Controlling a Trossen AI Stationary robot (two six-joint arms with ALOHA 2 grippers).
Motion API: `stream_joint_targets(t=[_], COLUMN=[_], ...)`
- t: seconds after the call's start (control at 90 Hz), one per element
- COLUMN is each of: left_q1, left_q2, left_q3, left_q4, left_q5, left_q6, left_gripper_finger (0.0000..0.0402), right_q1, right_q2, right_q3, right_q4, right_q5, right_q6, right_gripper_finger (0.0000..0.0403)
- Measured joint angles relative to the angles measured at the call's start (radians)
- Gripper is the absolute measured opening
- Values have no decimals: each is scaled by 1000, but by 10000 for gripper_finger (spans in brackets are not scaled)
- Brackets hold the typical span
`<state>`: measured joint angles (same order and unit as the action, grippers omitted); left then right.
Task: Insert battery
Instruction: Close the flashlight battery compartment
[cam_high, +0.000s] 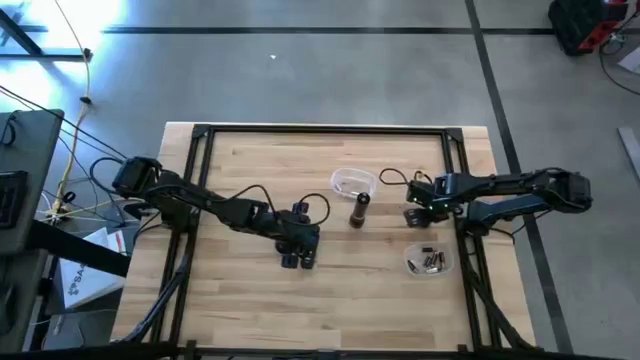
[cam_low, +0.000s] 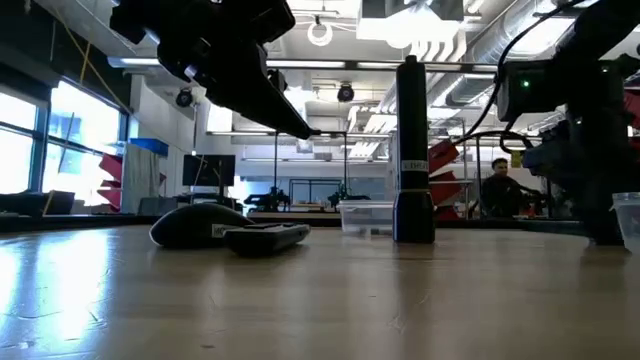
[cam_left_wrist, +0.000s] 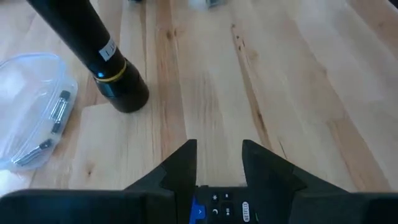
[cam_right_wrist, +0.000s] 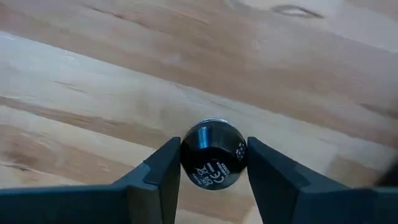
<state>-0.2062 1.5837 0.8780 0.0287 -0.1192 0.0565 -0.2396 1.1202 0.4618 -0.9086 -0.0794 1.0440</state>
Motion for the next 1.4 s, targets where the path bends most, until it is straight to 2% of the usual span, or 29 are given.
stream_joint_targets(t=[0.389,0.611,0.956,1.189,1.289,1.4], left_q1=[0,0,2,24,54,94], left_q2=[0,0,0,4,23,66], left_q3=[0,0,0,0,0,0], left_q4=[-1,-5,-6,0,6,69], left_q5=[0,0,0,5,8,59], left_q6=[8,8,31,34,38,39], left_gripper_finger=[110,110,110,110,110,110], right_q1=[0,0,0,0,0,0], right_q2=[29,82,85,86,86,86], right_q3=[0,2,24,141,251,417], right_q4=[-13,8,1,-38,-95,-205], right_q5=[13,13,9,19,18,18], right_q6=[29,15,-33,-158,-250,-374], right_gripper_finger=[138,138,126,113,112,112])
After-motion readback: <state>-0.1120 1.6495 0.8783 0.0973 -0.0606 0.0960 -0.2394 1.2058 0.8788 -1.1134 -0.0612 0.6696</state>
